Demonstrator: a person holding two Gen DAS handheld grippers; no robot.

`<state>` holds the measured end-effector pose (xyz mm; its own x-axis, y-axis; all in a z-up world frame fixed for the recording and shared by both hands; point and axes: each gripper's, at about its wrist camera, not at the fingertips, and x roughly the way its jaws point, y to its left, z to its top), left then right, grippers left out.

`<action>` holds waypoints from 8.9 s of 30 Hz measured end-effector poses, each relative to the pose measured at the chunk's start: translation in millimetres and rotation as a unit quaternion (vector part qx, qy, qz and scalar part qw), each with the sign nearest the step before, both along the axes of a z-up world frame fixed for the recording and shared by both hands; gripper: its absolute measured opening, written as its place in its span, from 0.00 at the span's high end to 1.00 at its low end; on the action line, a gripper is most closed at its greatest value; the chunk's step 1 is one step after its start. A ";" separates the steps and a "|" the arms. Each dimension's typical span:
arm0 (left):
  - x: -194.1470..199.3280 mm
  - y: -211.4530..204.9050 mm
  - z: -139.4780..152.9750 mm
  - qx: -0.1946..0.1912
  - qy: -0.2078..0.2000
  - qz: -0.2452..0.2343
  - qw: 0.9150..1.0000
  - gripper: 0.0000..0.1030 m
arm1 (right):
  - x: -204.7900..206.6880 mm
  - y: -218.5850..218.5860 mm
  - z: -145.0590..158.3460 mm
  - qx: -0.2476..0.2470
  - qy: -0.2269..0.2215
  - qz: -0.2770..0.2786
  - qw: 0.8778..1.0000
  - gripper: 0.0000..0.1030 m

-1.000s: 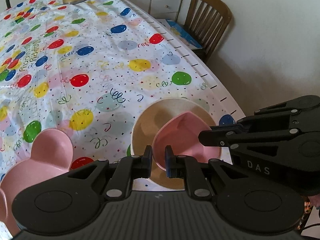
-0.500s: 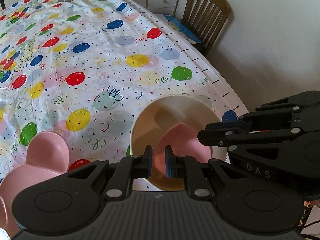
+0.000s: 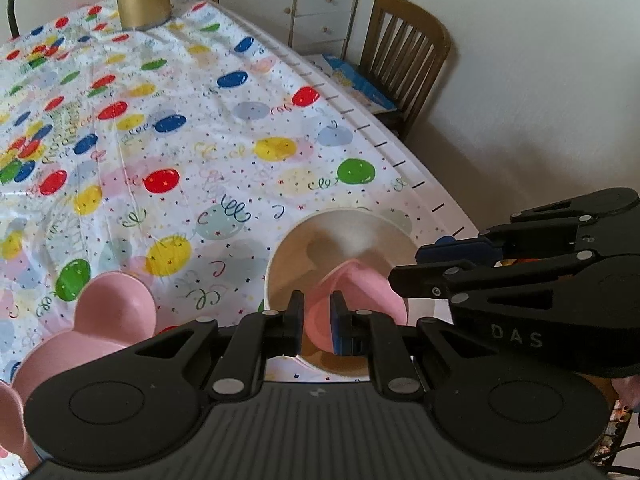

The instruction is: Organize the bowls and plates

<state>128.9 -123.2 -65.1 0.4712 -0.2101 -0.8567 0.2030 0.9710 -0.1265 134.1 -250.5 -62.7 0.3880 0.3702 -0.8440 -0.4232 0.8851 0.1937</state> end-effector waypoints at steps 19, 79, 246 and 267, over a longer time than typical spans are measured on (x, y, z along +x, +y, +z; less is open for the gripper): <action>-35.7 11.2 31.4 -0.020 -0.052 -0.001 0.998 0.76 | -40.7 -13.1 34.2 0.027 -0.062 -0.029 0.997 0.53; -5.2 8.4 -52.4 -0.054 0.042 0.220 0.973 0.25 | 49.8 -17.0 -44.6 0.025 0.061 0.031 0.997 0.30; -205.1 108.4 63.5 -0.005 -0.116 0.359 0.926 0.02 | -108.3 75.5 76.9 0.104 -0.158 0.195 0.962 0.00; -222.8 84.6 65.3 0.004 -0.130 0.371 0.920 0.00 | -126.1 34.3 66.8 0.137 -0.174 0.126 0.967 0.00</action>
